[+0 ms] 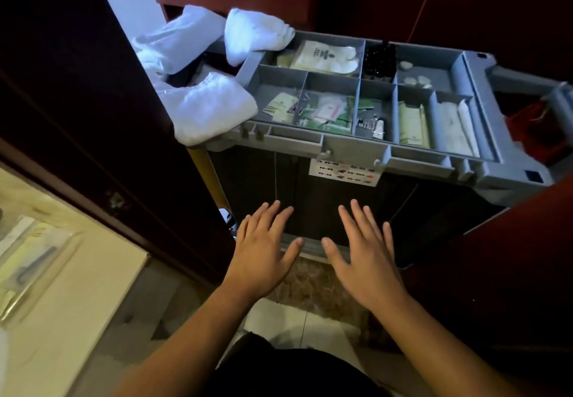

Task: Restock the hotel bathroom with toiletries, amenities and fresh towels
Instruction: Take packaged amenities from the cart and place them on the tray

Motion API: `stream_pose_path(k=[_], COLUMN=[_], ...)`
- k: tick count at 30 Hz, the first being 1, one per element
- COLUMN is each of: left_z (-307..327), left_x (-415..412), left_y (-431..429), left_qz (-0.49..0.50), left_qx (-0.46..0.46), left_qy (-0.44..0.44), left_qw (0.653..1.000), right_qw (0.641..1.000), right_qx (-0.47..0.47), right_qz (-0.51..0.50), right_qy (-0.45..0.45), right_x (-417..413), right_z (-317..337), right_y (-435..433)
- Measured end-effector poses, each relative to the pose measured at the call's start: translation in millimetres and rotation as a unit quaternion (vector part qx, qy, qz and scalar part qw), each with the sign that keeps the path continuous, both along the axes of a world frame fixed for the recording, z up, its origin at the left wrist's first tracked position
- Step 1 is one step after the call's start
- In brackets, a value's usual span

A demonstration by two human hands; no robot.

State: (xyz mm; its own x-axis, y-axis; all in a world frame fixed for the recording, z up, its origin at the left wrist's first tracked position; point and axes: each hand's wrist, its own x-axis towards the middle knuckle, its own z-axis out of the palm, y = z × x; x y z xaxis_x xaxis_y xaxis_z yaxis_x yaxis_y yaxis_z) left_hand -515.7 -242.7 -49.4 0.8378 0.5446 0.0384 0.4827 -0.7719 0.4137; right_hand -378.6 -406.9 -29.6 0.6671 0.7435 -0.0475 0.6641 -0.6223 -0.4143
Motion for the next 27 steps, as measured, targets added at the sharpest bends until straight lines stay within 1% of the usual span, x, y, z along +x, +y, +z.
stream_pose_path(k=[6,11,17,20,27], left_z=[25,32,36,37,49], left_x=[40,73,120,150,225], left_y=[6,24,51,70,137], left_qz=[-0.003,-0.010,-0.034,-0.042,-0.066], left_qx=[0.008,0.023,0.025,0.020,0.008], left_qy=[-0.018,-0.028,-0.033,-0.034,0.000], left_qw=[1.000,0.999,0.999,0.998,0.998], right_qw=[0.999,0.998,0.997,0.995,0.996], right_qx=[0.037,0.058,0.063,0.071,0.042], right_qz=[-0.006,-0.027,-0.053,-0.066,-0.058], right_qy=[-0.009,-0.014,-0.009,-0.020,-0.046], right_x=[34,64,102,126,189], right_z=[15,24,24,22,33], right_y=[10,28,51,66,123])
